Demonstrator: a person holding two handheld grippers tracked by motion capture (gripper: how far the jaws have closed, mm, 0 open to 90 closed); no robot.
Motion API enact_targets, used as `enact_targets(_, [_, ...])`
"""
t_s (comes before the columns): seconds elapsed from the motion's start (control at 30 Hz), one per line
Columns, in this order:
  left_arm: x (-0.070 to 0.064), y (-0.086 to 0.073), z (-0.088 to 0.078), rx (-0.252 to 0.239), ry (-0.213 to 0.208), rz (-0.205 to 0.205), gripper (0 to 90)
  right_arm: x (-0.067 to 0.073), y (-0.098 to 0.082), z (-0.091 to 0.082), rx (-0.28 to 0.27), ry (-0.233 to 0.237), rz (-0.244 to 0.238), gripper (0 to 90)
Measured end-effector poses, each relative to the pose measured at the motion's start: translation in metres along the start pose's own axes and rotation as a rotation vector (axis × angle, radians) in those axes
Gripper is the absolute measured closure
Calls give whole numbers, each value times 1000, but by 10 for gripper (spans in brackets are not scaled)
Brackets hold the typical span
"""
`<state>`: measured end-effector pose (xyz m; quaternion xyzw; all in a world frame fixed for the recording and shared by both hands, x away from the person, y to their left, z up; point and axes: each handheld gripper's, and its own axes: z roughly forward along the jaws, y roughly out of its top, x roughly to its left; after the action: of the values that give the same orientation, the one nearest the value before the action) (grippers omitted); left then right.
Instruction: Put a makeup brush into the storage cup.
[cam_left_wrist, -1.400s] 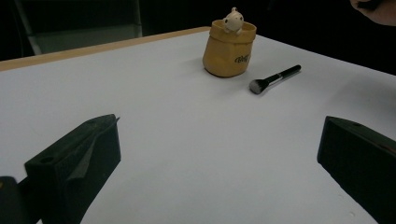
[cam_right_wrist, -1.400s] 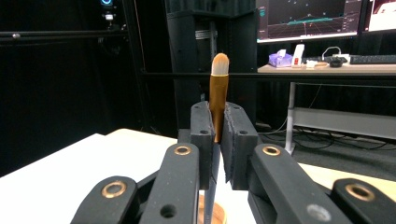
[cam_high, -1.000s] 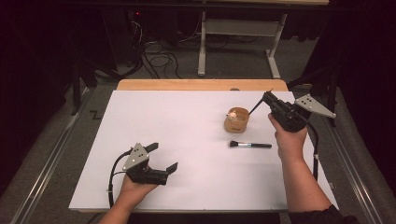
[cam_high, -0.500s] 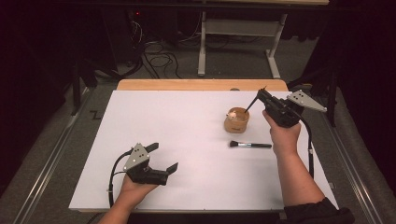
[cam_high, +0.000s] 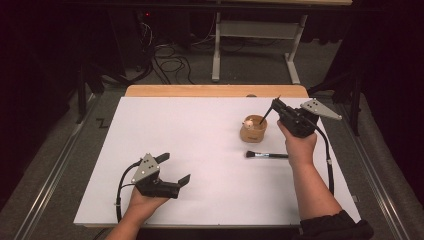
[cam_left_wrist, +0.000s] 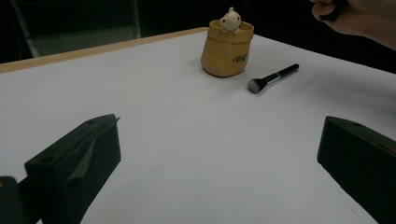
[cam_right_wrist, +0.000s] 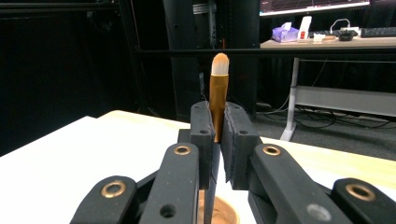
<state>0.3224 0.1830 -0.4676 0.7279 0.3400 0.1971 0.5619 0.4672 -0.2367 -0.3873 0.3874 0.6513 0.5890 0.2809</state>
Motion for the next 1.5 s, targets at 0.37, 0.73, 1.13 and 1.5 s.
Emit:
enact_targets(0.37, [1, 0, 0, -3, -1, -3, 0, -1, -13, 7, 36, -7, -7, 850])
enact_targets(0.73, [0, 0, -2, -6, -2, -9, 0, 1, -17, 13, 48, -20, -2, 850])
enact_targets(1.13, [1, 0, -2, -6, -5, -11, 0, 1, -26, 16, 72, -19, 5, 848])
enact_targets(1.5, [1, -1, 0, 1, -10, -10, 1, 1, -27, 19, 71, 9, 20, 651])
